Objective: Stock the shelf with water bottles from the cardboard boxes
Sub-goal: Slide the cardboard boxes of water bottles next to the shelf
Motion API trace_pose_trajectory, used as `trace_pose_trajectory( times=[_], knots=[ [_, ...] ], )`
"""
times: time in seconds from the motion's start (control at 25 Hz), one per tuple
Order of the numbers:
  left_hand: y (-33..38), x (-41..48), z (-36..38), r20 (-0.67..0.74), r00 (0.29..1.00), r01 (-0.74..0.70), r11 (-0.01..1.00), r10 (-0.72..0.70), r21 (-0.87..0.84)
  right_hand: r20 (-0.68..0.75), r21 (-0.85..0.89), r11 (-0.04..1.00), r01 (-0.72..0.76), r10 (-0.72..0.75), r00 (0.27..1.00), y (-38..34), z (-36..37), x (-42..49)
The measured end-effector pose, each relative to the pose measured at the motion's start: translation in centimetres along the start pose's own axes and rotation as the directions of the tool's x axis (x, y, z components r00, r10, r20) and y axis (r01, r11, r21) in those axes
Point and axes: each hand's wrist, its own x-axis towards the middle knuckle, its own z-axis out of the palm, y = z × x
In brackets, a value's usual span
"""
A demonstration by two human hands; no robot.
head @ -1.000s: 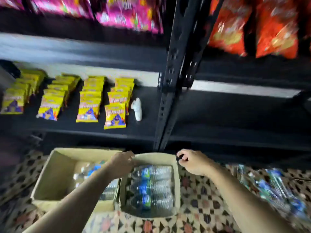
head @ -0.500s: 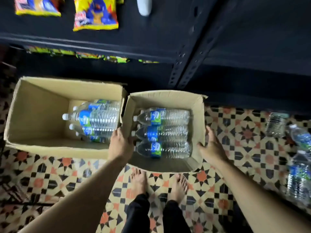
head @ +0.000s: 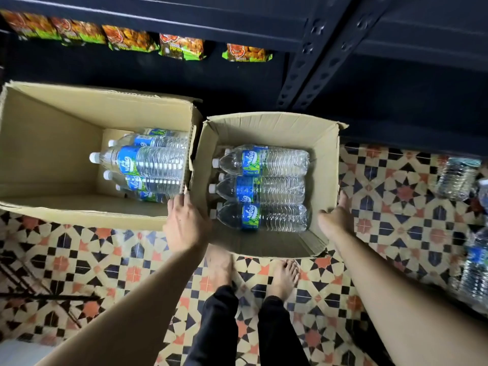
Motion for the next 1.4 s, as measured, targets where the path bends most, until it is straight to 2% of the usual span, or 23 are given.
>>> trace_pose_trajectory(
  times=[0.12, 0.2, 0.28, 0.36, 0.44, 0.52, 0.6, 0.72, 0.84, 1.0, 1.2, 1.32, 1.4],
  knots=[
    [0.7, -0.2, 0.9, 0.072, 0.992, 0.106, 0.994, -0.107, 0.020, -0.036, -0.023, 1.000, 0.011, -0.012, 0.999, 0.6, 0.7, 0.6],
    [1.5, -0.5, 1.6, 0.135, 0.965, 0.238, 0.966, -0.223, -0.100, -0.084, 0.011, 1.000, 0.007, -0.007, 0.996, 1.0, 1.2, 0.9],
    [1.8, 0.4, 1.9, 0.194, 0.941, 0.311, 0.933, -0.276, -0.181, -0.128, 0.050, 0.999, 0.005, 0.001, 0.992, 1.2, 1.6, 1.2],
    [1.5, 2.7, 1.8, 0.257, 0.939, 0.304, 0.901, -0.228, -0.309, -0.164, 0.097, 0.995, 0.007, 0.009, 0.986, 1.6, 1.9, 1.4],
    [1.2, 5.2, 1.5, 0.354, 0.924, 0.307, 0.828, -0.143, -0.468, -0.168, 0.182, 0.983, 0.032, -0.001, 0.986, 2.2, 2.1, 1.8],
    [1.5, 6.3, 1.6, 0.388, 0.918, 0.264, 0.853, -0.080, -0.449, -0.156, 0.278, 0.959, 0.052, -0.009, 0.988, 3.0, 2.3, 2.1],
    [1.7, 6.2, 2.4, 0.339, 0.938, 0.207, 0.899, -0.070, -0.386, -0.136, 0.379, 0.924, 0.046, 0.006, 0.991, 3.3, 2.4, 2.2],
    [1.4, 5.9, 3.8, 0.181, 0.982, 0.118, 0.925, -0.055, -0.362, -0.183, 0.466, 0.883, 0.059, 0.031, 0.983, 2.7, 2.6, 3.0],
    [1.4, 5.9, 4.6, 0.044, 0.996, 0.086, 0.919, -0.075, -0.384, -0.247, 0.495, 0.864, 0.094, 0.037, 0.968, 1.5, 2.3, 3.5],
    [1.5, 5.9, 5.4, -0.019, 0.996, 0.077, 0.938, -0.088, -0.339, -0.319, 0.439, 0.888, 0.138, 0.010, 0.948, 1.9, 2.9, 4.7],
    [2.0, 5.1, 5.6, -0.073, 0.980, 0.146, 0.926, -0.182, -0.349, -0.453, 0.309, 0.934, 0.178, -0.020, 0.891, 3.5, 3.4, 6.3],
    [3.2, 4.0, 4.3, -0.104, 0.949, 0.241, 0.899, -0.297, -0.367, -0.442, 0.340, 0.926, 0.163, 0.004, 0.897, 4.2, 2.8, 6.8],
    [4.2, 3.4, 3.5, -0.088, 0.944, 0.265, 0.890, -0.318, -0.371, -0.429, 0.326, 0.929, 0.175, -0.020, 0.903, 4.6, 2.1, 7.2]
  ],
)
